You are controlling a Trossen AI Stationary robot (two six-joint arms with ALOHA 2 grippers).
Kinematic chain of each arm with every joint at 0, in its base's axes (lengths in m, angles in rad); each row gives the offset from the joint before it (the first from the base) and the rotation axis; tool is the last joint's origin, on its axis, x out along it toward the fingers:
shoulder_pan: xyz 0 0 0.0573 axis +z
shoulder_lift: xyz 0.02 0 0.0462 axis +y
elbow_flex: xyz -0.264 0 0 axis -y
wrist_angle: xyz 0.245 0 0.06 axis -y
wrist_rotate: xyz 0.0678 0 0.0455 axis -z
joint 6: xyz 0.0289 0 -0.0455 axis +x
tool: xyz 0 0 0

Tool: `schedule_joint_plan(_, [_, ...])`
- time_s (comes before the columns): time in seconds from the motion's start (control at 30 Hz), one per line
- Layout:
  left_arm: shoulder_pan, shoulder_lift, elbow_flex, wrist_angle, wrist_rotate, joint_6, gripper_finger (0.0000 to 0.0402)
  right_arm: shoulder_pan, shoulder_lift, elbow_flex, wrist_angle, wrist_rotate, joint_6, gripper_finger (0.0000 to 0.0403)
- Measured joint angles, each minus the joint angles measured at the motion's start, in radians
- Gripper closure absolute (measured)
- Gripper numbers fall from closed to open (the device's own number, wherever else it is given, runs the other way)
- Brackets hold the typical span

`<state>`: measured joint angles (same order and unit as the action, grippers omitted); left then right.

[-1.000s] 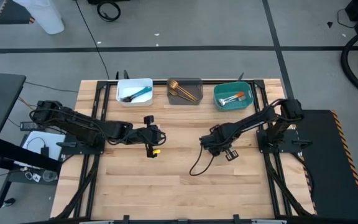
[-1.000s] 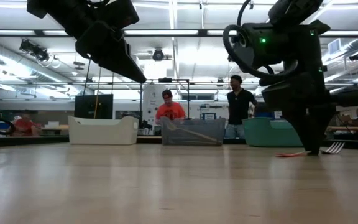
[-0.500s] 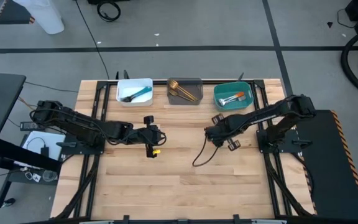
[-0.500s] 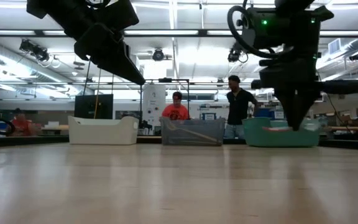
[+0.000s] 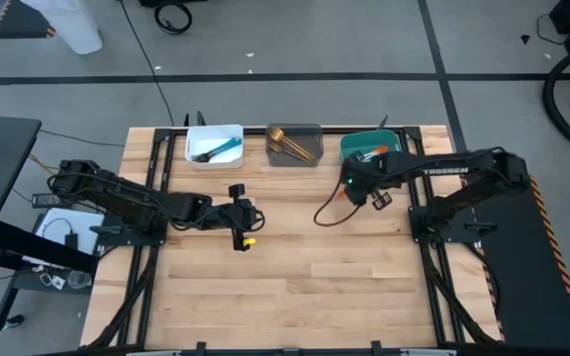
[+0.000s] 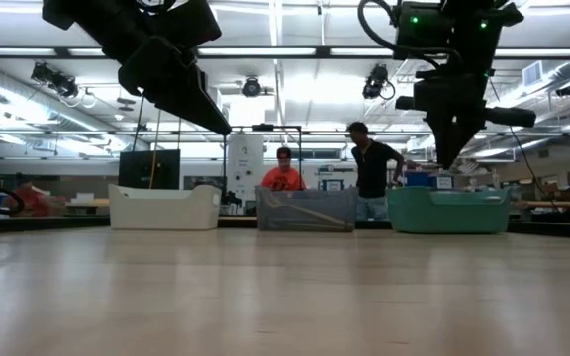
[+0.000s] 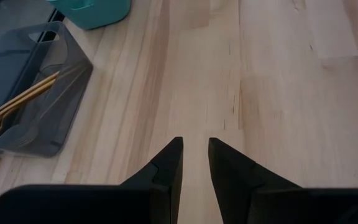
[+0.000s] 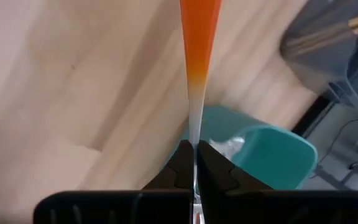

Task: Sort silverware by color (type)
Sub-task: Put the orange fork into the green bin

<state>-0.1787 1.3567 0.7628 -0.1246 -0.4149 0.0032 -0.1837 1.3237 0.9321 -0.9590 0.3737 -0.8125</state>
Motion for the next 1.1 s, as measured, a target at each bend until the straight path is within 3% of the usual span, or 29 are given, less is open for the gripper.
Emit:
schedule_joint_plan(0.2, [0.000,0.000,0.000,0.000,0.000,0.000,0.0317,-0.103,-0.007,0.000,0.009,0.000,-0.208,0.0394])
schedule_joint_plan(0.37, [0.000,0.000,0.000,-0.007,0.000,-0.022,0.0317,-0.185,-0.002,0.000,0.044,-0.007,-0.286,0.0394])
schedule_joint_plan(0.63, [0.000,0.000,-0.001,-0.036,0.000,-0.047,0.0317,-0.263,-0.008,0.001,0.053,-0.030,-0.336,0.0394])
schedule_joint_plan(1.1, [-0.016,-0.003,-0.001,-0.036,0.001,-0.043,0.0317,-0.265,-0.032,0.001,0.125,-0.113,-0.341,0.0394])
